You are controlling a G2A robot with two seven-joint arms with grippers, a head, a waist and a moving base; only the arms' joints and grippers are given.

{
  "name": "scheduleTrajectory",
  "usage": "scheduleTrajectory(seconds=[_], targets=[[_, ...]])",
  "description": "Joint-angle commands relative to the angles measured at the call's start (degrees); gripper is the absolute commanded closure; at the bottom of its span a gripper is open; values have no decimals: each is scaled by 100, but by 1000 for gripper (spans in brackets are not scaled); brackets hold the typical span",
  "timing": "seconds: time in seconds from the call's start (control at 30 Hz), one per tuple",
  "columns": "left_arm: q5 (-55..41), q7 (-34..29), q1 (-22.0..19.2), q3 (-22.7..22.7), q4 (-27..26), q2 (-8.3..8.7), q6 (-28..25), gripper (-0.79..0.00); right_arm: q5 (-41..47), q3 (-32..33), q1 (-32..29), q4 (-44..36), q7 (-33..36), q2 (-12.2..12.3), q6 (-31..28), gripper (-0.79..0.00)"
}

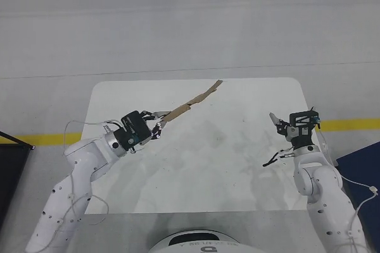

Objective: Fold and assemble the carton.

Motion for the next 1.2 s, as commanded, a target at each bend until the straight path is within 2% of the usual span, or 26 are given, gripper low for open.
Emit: scheduleTrajectory(seconds=[0.0,0.13,0.2,0.3,0.37,0.5,0.57,0.73,0.77,0.83,0.93,1.03,1.17], targets=[[-248,-205,-3,1,2,-1,-12,0,0,0,0,0,0,0,0,-785],[-248,-205,-3,1,2,-1,-12,0,0,0,0,0,0,0,0,-785],[356,-451,-55,82,-179,23,-34,0,0,0,0,0,0,0,0,-785],[2271,-665,-273,207,-918,115,-19,0,0,0,0,0,0,0,0,-785],[3617,-429,-369,318,-1378,202,5,0,0,0,0,0,0,0,0,-785],[5725,254,-438,335,-1935,383,287,0,0,0,0,0,0,0,0,-785],[6507,487,-390,291,-2146,458,473,0,0,0,0,0,0,0,0,-785],[8154,624,-199,244,-2630,588,866,0,0,0,0,0,0,0,0,-785],[8154,667,-233,282,-2630,624,948,0,0,0,0,0,0,0,0,-785],[8154,823,-461,401,-2630,781,1030,0,0,0,0,0,0,0,0,-785],[8154,1040,-996,782,-2630,1137,1073,0,0,0,0,0,0,0,0,-785],[8154,1058,-1560,1357,-2630,1481,1094,0,0,0,0,0,0,0,0,-785],[8154,872,-2285,2281,-2630,1818,1031,0,0,0,0,0,0,0,0,-785]])
